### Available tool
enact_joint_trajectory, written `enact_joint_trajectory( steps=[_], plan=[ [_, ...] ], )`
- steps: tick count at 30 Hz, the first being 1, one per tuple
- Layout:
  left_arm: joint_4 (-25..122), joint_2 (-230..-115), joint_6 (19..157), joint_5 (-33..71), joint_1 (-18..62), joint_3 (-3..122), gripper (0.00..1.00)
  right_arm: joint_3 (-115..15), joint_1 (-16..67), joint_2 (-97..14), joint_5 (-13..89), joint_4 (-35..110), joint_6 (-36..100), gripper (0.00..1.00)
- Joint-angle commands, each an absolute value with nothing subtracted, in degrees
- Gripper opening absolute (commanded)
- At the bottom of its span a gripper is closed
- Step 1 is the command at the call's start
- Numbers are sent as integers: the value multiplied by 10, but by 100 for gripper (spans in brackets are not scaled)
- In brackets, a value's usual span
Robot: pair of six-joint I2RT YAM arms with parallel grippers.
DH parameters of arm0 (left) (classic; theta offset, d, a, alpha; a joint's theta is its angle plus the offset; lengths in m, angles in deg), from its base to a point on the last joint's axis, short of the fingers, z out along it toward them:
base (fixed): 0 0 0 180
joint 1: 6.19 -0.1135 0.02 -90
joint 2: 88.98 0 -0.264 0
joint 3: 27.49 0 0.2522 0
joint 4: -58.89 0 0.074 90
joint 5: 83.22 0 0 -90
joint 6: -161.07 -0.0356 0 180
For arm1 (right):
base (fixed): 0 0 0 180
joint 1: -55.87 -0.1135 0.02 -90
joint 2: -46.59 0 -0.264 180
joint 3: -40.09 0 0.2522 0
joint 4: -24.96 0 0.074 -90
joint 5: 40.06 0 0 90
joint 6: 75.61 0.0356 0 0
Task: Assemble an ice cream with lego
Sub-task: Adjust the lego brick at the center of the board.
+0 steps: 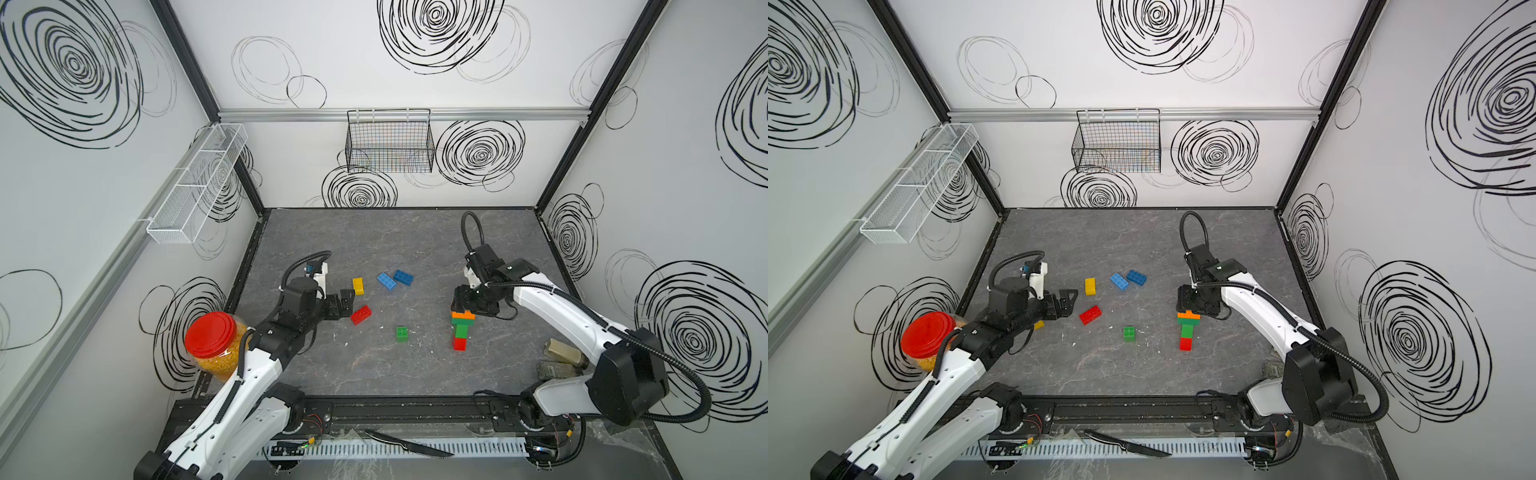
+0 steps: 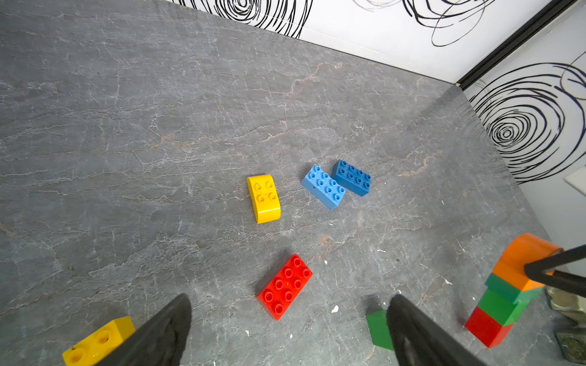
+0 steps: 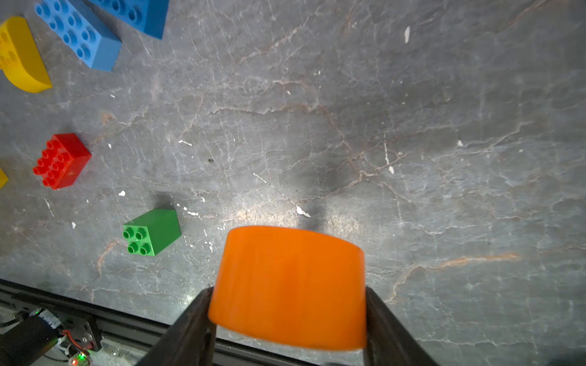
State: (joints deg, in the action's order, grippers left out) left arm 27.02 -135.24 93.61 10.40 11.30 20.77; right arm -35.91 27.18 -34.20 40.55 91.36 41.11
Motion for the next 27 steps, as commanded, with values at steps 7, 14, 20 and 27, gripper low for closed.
enact_joint_trajectory(
  steps=[7,14,20,27],
  plan=[
    [283,-1349,942,116,98,213,99,-418,289,-405,349,978,356,17],
    [285,-1352,943,126,89,212,99,-458,297,-466,330,1030,314,16],
    [286,-1354,943,132,86,212,99,-478,304,-494,303,1055,292,15],
    [286,-1354,943,137,85,212,99,-489,303,-530,289,1097,262,14]
  ],
)
